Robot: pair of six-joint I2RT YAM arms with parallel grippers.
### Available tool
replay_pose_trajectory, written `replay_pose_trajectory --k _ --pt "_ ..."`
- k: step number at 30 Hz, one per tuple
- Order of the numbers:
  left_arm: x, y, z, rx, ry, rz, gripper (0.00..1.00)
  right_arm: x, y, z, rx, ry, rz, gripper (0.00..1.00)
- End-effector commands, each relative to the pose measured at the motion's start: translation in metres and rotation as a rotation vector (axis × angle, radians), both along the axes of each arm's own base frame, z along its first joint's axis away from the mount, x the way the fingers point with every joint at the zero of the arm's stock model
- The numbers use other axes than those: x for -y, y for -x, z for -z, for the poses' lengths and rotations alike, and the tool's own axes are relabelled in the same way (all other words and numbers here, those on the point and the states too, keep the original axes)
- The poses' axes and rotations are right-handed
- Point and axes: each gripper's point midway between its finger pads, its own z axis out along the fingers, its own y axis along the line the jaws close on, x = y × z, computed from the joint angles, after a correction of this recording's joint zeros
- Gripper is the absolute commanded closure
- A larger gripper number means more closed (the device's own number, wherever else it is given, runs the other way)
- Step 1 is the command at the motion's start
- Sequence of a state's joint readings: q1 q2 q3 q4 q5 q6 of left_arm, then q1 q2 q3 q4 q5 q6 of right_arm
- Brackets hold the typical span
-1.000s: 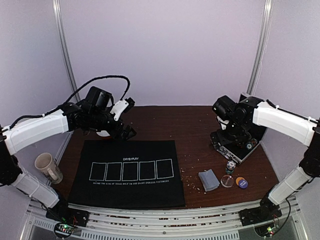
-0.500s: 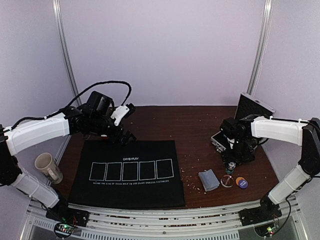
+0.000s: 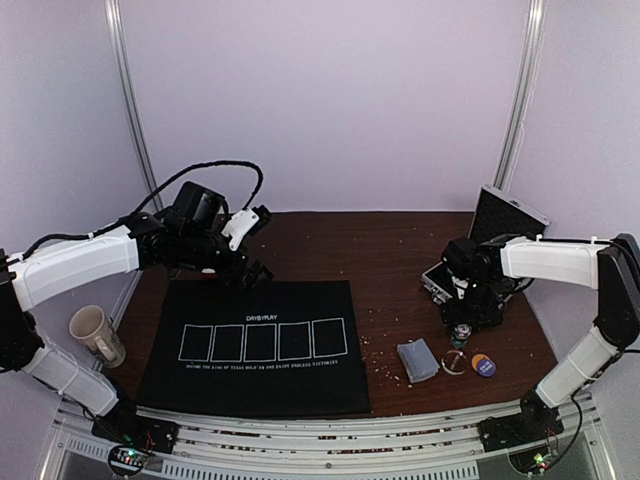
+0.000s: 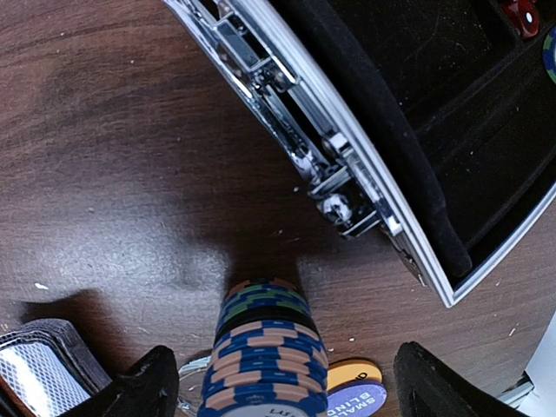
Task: Distribute texas hold em gaming equipment
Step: Pick up the dealer button from the center of the board.
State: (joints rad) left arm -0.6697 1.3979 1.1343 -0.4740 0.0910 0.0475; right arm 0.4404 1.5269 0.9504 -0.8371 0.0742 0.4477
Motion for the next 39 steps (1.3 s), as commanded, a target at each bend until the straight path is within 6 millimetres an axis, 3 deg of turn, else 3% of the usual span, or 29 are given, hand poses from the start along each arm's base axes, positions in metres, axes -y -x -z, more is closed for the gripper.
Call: replay_pose_trajectory --k 1,20,27,33,39 --pt "0.007 -0.002 -0.011 0.037 0.028 0.023 0.02 0.004 0.003 0.001 -0.018 0.015 -0.004 0.12" --pt "0.005 -0.001 -0.013 0.049 0.022 0.031 0.02 -0.001 -0.005 -0.026 0.012 -0.001 -0.037 0.06" --pt "0.004 0.0 -0.015 0.058 0.023 0.034 0.02 0.007 0.019 -0.031 -0.02 -0.002 0.019 0.09" --pt "0.004 -0.001 -0.013 0.053 0.018 0.034 0.02 -0.007 0.047 -0.019 -0.075 -0.032 0.0 0.09" --pt "0.005 -0.001 -0.012 0.051 0.018 0.037 0.02 -0.02 0.05 -0.002 -0.066 -0.083 0.012 0.19"
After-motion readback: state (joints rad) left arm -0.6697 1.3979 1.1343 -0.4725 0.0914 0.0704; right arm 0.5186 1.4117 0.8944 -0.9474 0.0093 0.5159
